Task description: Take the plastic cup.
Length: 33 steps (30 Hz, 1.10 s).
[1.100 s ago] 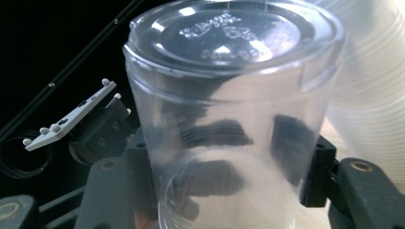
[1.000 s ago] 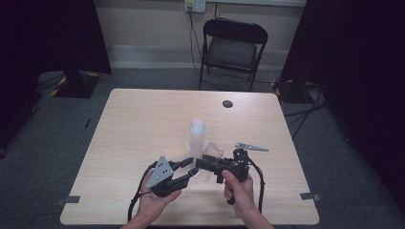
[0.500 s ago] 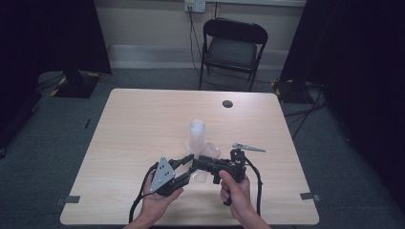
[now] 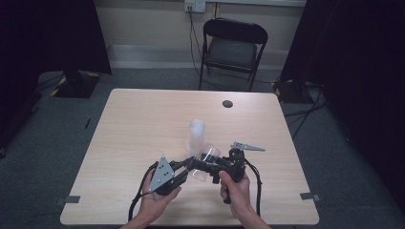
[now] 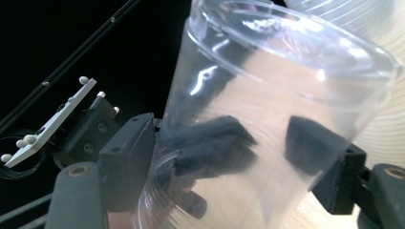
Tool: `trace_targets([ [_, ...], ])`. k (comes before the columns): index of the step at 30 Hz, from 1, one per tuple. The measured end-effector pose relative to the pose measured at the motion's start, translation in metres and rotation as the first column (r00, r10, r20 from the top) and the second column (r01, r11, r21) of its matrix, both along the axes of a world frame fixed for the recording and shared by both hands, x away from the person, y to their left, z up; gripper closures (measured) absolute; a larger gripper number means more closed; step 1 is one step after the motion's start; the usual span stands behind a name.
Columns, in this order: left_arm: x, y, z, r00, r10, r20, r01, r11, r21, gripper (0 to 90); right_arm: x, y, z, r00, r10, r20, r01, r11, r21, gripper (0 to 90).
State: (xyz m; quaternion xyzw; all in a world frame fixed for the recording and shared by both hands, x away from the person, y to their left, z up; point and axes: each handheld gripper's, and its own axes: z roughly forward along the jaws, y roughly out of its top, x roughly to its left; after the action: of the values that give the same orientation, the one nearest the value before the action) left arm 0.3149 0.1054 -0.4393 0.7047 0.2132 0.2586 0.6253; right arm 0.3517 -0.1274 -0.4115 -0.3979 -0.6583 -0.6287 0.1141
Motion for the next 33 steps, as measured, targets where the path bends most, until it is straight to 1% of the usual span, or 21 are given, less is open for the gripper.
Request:
trace_targets([
  [1,0.0,0.0,0.0,1.0,0.0,0.0,0.0,1.0,0.0,83.5,0.0,0.0,0.0,1.0,0.0,0.0,0.0,1.0,0.0,25.5],
  [2,0.0,0.0,0.0,0.9996,-0.009,-0.027,0.008,0.9999,-0.011,83.5,0.0,0.0,-0.001,1.0,-0.007,0.007,0.007,1.0,-0.011,22.8],
  [3,0.0,0.001,0.0,0.9989,-0.014,-0.044,0.014,0.9998,-0.012,83.5,0.0,0.0,-0.001,1.0,-0.006,0.006,0.006,1.0,-0.011,21.7],
  [4,0.0,0.0,0.0,0.9985,-0.017,-0.052,0.016,0.9997,-0.017,83.6,0.001,0.0,-0.002,1.0,-0.004,0.004,0.004,1.0,-0.007,20.7],
  [5,0.0,0.001,0.001,0.9972,-0.024,-0.071,0.023,0.9996,-0.017,83.8,0.001,0.0,-0.002,1.0,-0.008,0.0,0.008,1.0,-0.01,20.0],
  [8,0.001,0.002,0.001,0.9944,-0.031,-0.101,0.029,0.9993,-0.021,84.0,0.002,-0.002,-0.002,0.9999,-0.011,0.003,0.011,1.0,-0.01,19.2],
  [10,0.001,0.003,0.001,0.9929,-0.039,-0.112,0.036,0.9989,-0.031,84.4,0.002,-0.003,-0.002,1.0,-0.008,0.003,0.008,1.0,-0.005,17.8],
  [12,0.001,0.005,0.0,0.9931,-0.043,-0.109,0.04,0.9987,-0.033,84.4,0.002,-0.004,-0.002,0.9999,-0.011,0.011,0.011,1.0,-0.008,16.5],
  [13,0.001,0.005,0.0,0.9926,-0.045,-0.112,0.041,0.9984,-0.038,84.4,0.002,-0.005,-0.001,0.9996,-0.012,0.024,0.012,1.0,-0.005,15.5],
  [16,0.001,0.009,-0.001,0.9907,-0.043,-0.129,0.036,0.9981,-0.05,84.4,0.003,-0.008,0.0,0.9989,-0.026,0.04,0.026,1.0,-0.006,14.7],
  [18,0.003,0.012,-0.002,0.9893,-0.039,-0.141,0.033,0.9983,-0.049,84.4,0.004,-0.011,0.001,0.9983,-0.034,0.047,0.034,0.999,-0.005,14.4],
  [19,0.004,0.014,-0.002,0.988,-0.038,-0.15,0.03,0.998,-0.055,84.4,0.004,-0.012,0.001,0.9978,-0.039,0.053,0.039,0.999,-0.002,14.4],
  [20,0.005,0.015,-0.002,0.9867,-0.037,-0.158,0.029,0.9982,-0.053,84.4,0.005,-0.014,0.002,0.9971,-0.049,0.058,0.05,0.999,-0.01,14.5],
  [21,0.006,0.018,-0.002,0.9859,-0.025,-0.165,0.018,0.9991,-0.039,84.3,0.005,-0.015,0.003,0.9967,-0.052,0.063,0.053,0.999,-0.012,14.5],
  [22,0.007,0.019,-0.002,0.9849,-0.022,-0.172,0.015,0.9989,-0.043,84.3,0.006,-0.017,0.003,0.9959,-0.056,0.07,0.058,0.998,-0.016,14.5],
  [23,0.008,0.021,-0.003,0.9821,-0.024,-0.187,0.015,0.9986,-0.05,84.2,0.006,-0.018,0.003,0.9958,-0.058,0.071,0.059,0.998,-0.018,14.5],
  [25,0.01,0.024,-0.002,0.9803,-0.021,-0.196,0.013,0.999,-0.044,84.3,0.006,-0.019,0.003,0.9949,-0.065,0.077,0.068,0.997,-0.031,14.5],
  [27,0.01,0.027,-0.002,0.9789,-0.032,-0.202,0.024,0.9989,-0.041,84.3,0.006,-0.021,0.002,0.9943,-0.066,0.083,0.069,0.997,-0.034,14.6],
  [29,0.01,0.028,0.0,0.9758,-0.037,-0.216,0.03,0.999,-0.033,84.3,0.006,-0.021,0.003,0.9939,-0.068,0.087,0.072,0.996,-0.043,14.8],
  [32,0.011,0.029,0.0,0.9704,-0.053,-0.235,0.046,0.9983,-0.036,84.3,0.006,-0.023,0.003,0.9934,-0.066,0.093,0.071,0.997,-0.044,15.5],
  [33,0.011,0.029,0.0,0.9697,-0.055,-0.238,0.048,0.9982,-0.036,84.3,0.006,-0.023,0.004,0.9932,-0.066,0.096,0.071,0.996,-0.046,15.7],
])
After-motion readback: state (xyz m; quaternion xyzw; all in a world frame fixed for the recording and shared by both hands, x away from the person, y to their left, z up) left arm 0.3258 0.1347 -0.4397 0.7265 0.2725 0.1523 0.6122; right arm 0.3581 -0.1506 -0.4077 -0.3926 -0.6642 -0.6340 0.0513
